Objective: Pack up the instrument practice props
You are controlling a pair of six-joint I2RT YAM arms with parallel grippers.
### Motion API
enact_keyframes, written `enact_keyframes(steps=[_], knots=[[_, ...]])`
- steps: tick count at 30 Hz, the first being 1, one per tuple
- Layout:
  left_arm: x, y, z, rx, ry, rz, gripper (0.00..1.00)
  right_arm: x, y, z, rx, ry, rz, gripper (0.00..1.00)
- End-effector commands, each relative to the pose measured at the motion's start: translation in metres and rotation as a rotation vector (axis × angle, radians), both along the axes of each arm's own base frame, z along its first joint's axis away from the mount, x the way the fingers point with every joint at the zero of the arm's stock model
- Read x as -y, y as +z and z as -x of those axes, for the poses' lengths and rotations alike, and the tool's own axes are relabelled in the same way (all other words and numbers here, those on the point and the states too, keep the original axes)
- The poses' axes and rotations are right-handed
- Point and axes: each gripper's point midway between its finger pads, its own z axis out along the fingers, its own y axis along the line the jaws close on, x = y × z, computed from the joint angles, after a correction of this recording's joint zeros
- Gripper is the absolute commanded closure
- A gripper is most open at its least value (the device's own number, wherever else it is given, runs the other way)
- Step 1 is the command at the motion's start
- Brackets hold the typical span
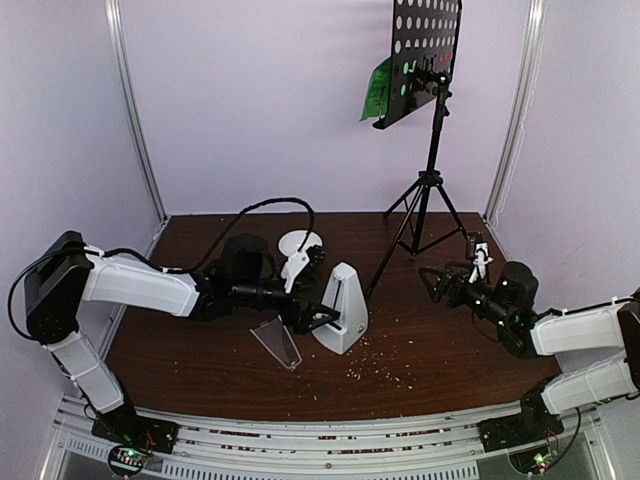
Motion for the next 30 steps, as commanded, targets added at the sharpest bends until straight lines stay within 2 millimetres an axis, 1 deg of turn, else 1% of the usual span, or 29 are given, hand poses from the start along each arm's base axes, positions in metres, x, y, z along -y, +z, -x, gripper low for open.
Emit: enact_keyframes(steps=[1, 4, 6, 9, 12, 15, 18, 22, 25, 30], knots=[[0.009, 0.021, -0.013, 0.108, 0.019, 0.043, 0.02, 0.003, 0.003, 0.0, 0.019, -0.015, -0.014, 0.0], [0.01, 0.019, -0.015, 0.119, 0.02, 0.048, 0.02, 0.002, 0.007, 0.002, 0.029, -0.003, -0.023, 0.0], [0.012, 0.012, -0.017, 0.114, 0.015, 0.029, 0.02, 0.003, 0.009, 0.003, 0.036, -0.007, -0.025, 0.0], [0.013, 0.007, -0.018, 0.115, 0.01, 0.011, 0.02, 0.006, 0.009, 0.003, 0.036, -0.02, -0.02, 0.0], [0.012, 0.007, -0.019, 0.129, 0.014, 0.008, 0.02, 0.005, 0.009, 0.003, 0.037, -0.017, -0.021, 0.0], [0.015, 0.009, -0.016, 0.124, -0.007, 0.021, 0.06, 0.006, 0.009, 0.003, 0.036, -0.022, -0.02, 0.0], [0.017, 0.008, -0.014, 0.11, -0.023, 0.026, 0.1, 0.006, 0.009, 0.003, 0.037, -0.024, -0.019, 0.0], [0.015, 0.009, -0.014, 0.108, -0.007, 0.038, 0.14, 0.007, 0.01, 0.003, 0.042, -0.027, -0.021, 0.0], [0.014, 0.01, -0.01, 0.099, -0.004, 0.052, 0.16, 0.008, 0.009, 0.003, 0.041, -0.031, -0.018, 0.0], [0.023, 0.01, 0.005, 0.097, -0.029, 0.058, 0.17, 0.008, 0.008, 0.002, 0.04, -0.036, -0.017, 0.0]])
